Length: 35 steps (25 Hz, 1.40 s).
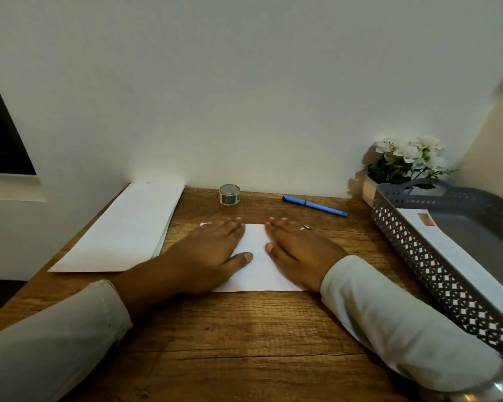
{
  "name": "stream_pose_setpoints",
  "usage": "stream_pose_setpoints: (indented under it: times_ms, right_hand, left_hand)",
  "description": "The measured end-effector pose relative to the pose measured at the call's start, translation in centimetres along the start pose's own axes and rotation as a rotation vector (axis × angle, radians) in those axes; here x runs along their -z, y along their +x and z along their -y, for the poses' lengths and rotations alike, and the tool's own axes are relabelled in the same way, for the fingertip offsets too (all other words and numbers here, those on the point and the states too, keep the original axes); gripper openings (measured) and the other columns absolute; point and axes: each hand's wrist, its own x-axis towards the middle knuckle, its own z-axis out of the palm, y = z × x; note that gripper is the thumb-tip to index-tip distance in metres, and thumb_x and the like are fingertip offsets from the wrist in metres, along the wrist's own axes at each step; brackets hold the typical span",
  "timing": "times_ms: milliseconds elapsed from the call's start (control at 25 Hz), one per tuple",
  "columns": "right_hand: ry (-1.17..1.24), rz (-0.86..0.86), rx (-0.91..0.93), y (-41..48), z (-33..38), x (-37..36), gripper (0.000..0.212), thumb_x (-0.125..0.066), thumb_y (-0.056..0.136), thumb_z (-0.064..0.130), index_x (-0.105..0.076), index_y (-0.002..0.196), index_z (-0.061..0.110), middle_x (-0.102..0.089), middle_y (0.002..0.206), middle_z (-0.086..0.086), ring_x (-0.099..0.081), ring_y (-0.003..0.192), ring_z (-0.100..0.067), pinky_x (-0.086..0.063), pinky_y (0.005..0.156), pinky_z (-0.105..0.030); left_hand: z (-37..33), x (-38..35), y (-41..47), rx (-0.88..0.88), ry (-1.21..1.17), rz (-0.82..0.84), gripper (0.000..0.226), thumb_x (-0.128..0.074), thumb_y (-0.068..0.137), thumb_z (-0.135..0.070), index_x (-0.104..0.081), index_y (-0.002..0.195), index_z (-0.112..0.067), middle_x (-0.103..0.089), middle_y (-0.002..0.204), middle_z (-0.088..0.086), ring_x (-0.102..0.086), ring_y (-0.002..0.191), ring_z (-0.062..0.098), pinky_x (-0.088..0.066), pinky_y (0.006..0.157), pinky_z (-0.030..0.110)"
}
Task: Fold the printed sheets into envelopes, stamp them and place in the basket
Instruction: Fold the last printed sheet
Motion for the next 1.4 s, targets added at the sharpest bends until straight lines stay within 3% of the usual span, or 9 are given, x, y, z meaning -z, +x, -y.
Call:
stream_pose_setpoints:
  times_ms: [160, 360, 560, 720, 880, 1080, 1200, 1320, 1400]
  right_hand:
    - [-0.031, -0.046, -0.110, 0.0, -1.2, 0.7, 0.059, -0.031, 0.105, 0.052, -0.031, 0.157, 0.025, -0.028, 0.165, 0.004, -0.031, 0.150, -0.021, -0.028, 0.122, -0.043]
    - [-0.128, -0.068, -0.271, 0.1, -1.7, 1.3, 0.069, -0.037, 0.091, 0.075, -0.054, 0.137, 0.026, -0.058, 0.140, 0.001, -0.058, 0.119, -0.020, -0.053, 0.096, -0.041]
    - [0.011, -0.132, -0.179, -0.3, -2.9, 1.4, 0.069, -0.049, 0.086, 0.077, -0.057, 0.133, 0.027, -0.059, 0.135, 0.005, -0.054, 0.121, -0.017, -0.050, 0.100, -0.039]
    - [0.071, -0.143, -0.123, -0.3, -2.9, 1.4, 0.072, -0.054, 0.083, 0.077, -0.055, 0.138, 0.030, -0.054, 0.141, 0.007, -0.049, 0.128, -0.016, -0.046, 0.107, -0.042]
    - [0.180, -0.123, -0.133, -0.2, -2.5, 1.6, 0.073, -0.064, 0.080, 0.072, -0.055, 0.138, 0.029, -0.053, 0.137, 0.006, -0.052, 0.122, -0.015, -0.049, 0.104, -0.038]
    - [0.292, -0.098, -0.142, -0.2, -2.4, 1.6, 0.064, -0.073, 0.071, 0.071, -0.059, 0.123, 0.034, -0.057, 0.119, 0.011, -0.055, 0.108, -0.010, -0.052, 0.098, -0.039]
    - [0.384, -0.153, -0.119, -0.2, -2.5, 1.0, 0.058, -0.079, 0.070, 0.064, -0.058, 0.117, 0.036, -0.057, 0.120, 0.013, -0.055, 0.112, -0.011, -0.050, 0.101, -0.042]
    - [0.508, -0.261, -0.099, -0.4, -2.6, 0.7, 0.061, -0.085, 0.074, 0.046, -0.056, 0.125, 0.031, -0.061, 0.117, 0.014, -0.058, 0.111, -0.009, -0.052, 0.099, -0.034]
    - [0.520, -0.335, -0.068, -0.5, -2.7, 1.0, 0.067, -0.085, 0.074, 0.045, -0.056, 0.132, 0.028, -0.062, 0.122, 0.013, -0.058, 0.114, -0.008, -0.051, 0.098, -0.032]
  left_hand:
    - [1.2, 1.0, 0.1, 0.067, 0.066, 0.020, 0.071, -0.021, 0.102, -0.059, -0.005, 0.160, -0.020, 0.001, 0.168, -0.003, -0.003, 0.154, 0.014, -0.007, 0.125, 0.033]
    - [2.8, 2.4, -0.1, 0.119, 0.087, -0.035, 0.069, -0.036, 0.097, -0.064, -0.031, 0.155, -0.027, -0.030, 0.161, -0.006, -0.032, 0.145, 0.016, -0.034, 0.116, 0.038]
    - [4.6, 2.6, 0.0, 0.104, -0.116, -0.086, 0.072, -0.056, 0.077, -0.078, -0.049, 0.136, -0.038, -0.048, 0.142, -0.013, -0.046, 0.124, 0.011, -0.046, 0.103, 0.036]
    - [4.6, 2.8, 0.2, 0.087, -0.251, -0.078, 0.068, -0.070, 0.074, -0.069, -0.053, 0.131, -0.036, -0.054, 0.127, -0.017, -0.052, 0.113, 0.005, -0.049, 0.098, 0.031]
    - [4.3, 3.0, -0.1, 0.087, -0.341, -0.062, 0.058, -0.078, 0.070, -0.062, -0.055, 0.118, -0.039, -0.054, 0.109, -0.020, -0.054, 0.101, 0.002, -0.047, 0.083, 0.020]
    - [3.9, 3.1, -0.4, 0.101, -0.439, -0.031, 0.055, -0.083, 0.069, -0.056, -0.056, 0.112, -0.037, -0.057, 0.111, -0.018, -0.057, 0.099, 0.004, -0.048, 0.079, 0.018]
    - [3.5, 2.7, -0.6, 0.112, -0.545, -0.160, 0.041, -0.083, 0.077, -0.038, -0.056, 0.108, -0.037, -0.060, 0.109, -0.017, -0.059, 0.101, 0.005, -0.049, 0.083, 0.019]
    - [3.2, 2.4, -0.8, 0.092, -0.649, -0.377, 0.028, -0.080, 0.083, -0.023, -0.063, 0.101, -0.036, -0.065, 0.101, -0.015, -0.061, 0.098, 0.003, -0.047, 0.081, 0.020]
    - [3.0, 2.5, -0.9, 0.068, -0.701, -0.491, 0.026, -0.078, 0.085, -0.021, -0.067, 0.102, -0.036, -0.068, 0.100, -0.016, -0.062, 0.097, 0.002, -0.049, 0.081, 0.019]
